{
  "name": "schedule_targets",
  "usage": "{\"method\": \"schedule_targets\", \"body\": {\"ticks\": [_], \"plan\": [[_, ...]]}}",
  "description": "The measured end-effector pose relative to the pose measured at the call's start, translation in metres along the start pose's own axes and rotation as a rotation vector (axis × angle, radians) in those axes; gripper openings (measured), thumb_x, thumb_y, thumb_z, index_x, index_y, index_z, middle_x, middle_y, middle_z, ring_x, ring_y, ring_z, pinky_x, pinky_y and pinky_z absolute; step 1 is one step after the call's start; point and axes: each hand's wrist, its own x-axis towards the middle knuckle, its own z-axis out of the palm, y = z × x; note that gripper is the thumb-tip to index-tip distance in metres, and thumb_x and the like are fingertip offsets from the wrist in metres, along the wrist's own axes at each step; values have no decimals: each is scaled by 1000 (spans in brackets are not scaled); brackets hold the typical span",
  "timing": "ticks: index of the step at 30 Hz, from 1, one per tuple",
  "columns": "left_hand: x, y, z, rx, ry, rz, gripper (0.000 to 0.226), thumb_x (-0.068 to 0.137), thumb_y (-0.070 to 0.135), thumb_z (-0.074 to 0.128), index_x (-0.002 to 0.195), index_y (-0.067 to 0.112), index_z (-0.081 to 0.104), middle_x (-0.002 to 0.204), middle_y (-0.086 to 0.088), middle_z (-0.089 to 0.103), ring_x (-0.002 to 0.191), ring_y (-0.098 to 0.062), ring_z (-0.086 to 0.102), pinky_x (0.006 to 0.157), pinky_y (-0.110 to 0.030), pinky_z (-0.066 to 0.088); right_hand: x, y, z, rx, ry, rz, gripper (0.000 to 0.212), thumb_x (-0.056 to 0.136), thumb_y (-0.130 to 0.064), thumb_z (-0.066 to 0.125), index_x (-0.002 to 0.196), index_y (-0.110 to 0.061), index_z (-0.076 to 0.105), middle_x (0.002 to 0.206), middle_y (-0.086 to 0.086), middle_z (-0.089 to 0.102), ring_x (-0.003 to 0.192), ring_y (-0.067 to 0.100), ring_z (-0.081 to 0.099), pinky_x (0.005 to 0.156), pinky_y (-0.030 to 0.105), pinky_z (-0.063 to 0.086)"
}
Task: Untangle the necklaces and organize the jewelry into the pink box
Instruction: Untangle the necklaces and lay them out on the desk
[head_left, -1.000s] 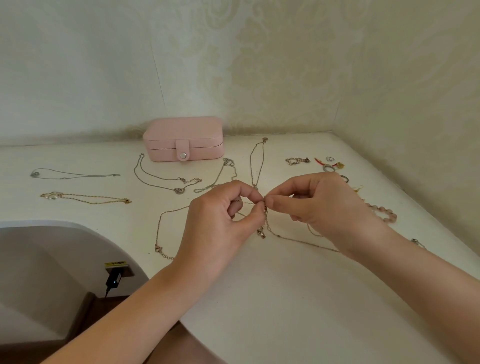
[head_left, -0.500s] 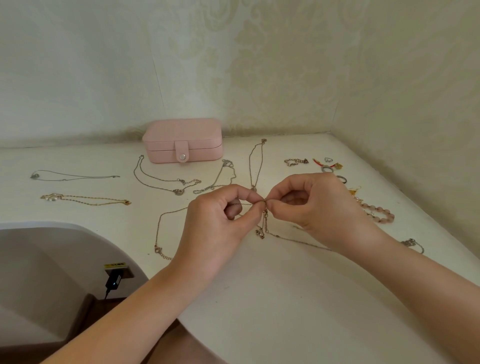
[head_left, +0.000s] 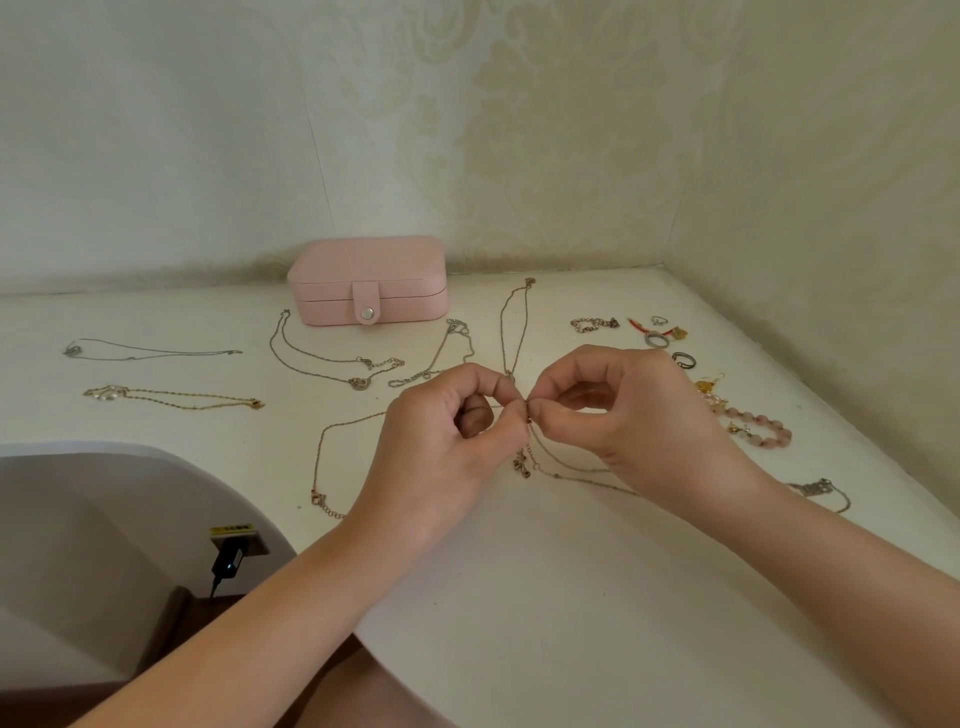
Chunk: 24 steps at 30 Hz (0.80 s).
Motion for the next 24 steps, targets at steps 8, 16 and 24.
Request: {"method": "schedule_targets", "body": {"ticks": [8,16,24], "plan": [[0,1,0,-11,-16,3,14,82,12,67,71,20,65,46,12,26,46,-7,26,47,-10,27,0,1,2,-49,-16,-28,7,75,-14,69,71,-19,66,72,-11,66,75,4,63,72,10,46],[3,0,-1,-40,-54,-30,14,83,10,65,72,18,65,50,8,27,46,-6,25,46,-12,27,-2,2,4,-147,-10,-129,2,75,-19,64,75,-17,65,79,-11,64,82,5,61,76,12,46],[2,-2,0,-27,-69,-26,15,82,9,63,70,19,63,52,5,30,48,-6,26,47,-12,28,-2,1,4,-240,6,-194,4,77,-10,68,77,-12,65,80,-9,62,82,5,57,74,16,45]]}}
